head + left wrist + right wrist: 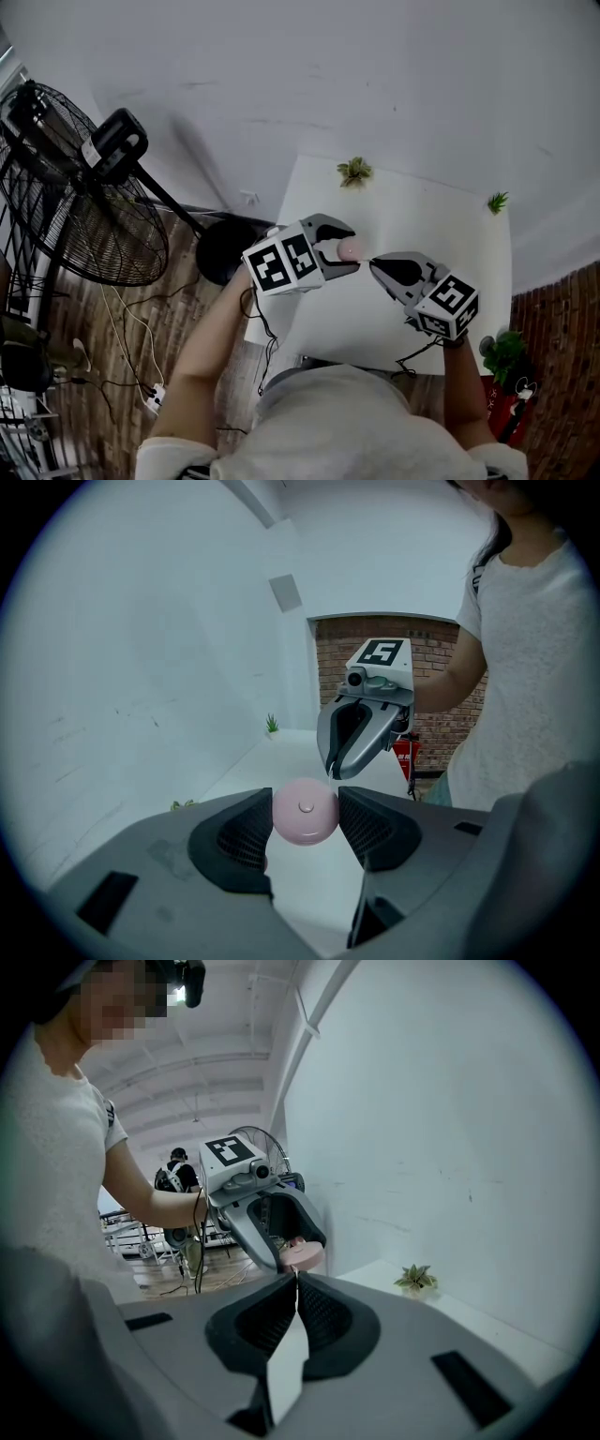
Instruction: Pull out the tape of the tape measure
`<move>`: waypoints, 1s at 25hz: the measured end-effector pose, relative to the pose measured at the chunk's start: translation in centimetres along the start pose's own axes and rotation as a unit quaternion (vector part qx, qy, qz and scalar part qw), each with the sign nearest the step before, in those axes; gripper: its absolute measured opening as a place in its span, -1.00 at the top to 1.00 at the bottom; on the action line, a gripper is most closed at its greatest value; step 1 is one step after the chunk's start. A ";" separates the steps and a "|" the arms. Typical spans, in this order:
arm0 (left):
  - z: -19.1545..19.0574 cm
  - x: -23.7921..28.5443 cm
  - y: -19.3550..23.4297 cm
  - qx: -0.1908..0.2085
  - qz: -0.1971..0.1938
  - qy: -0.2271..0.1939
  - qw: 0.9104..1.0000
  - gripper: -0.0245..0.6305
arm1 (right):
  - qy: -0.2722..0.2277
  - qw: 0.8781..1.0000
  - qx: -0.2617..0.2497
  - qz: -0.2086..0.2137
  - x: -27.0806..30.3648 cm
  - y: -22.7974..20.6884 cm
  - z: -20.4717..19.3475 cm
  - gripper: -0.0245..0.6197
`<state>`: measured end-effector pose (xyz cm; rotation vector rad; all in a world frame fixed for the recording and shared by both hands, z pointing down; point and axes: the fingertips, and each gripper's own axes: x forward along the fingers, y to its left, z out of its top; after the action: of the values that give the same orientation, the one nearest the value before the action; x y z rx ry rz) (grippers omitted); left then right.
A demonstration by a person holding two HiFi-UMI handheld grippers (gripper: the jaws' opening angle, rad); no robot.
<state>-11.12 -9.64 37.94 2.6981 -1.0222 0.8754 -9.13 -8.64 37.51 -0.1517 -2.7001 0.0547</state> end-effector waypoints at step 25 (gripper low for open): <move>-1.1 -1.1 1.0 -0.038 -0.003 -0.024 0.999 0.26 | -0.015 0.992 0.065 -0.102 -6.5 -5.7 -1.1 0.90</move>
<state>-12.96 -9.45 38.09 2.6700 -1.0333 0.7594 -3.37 -15.07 36.11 0.1664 -2.7162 0.1728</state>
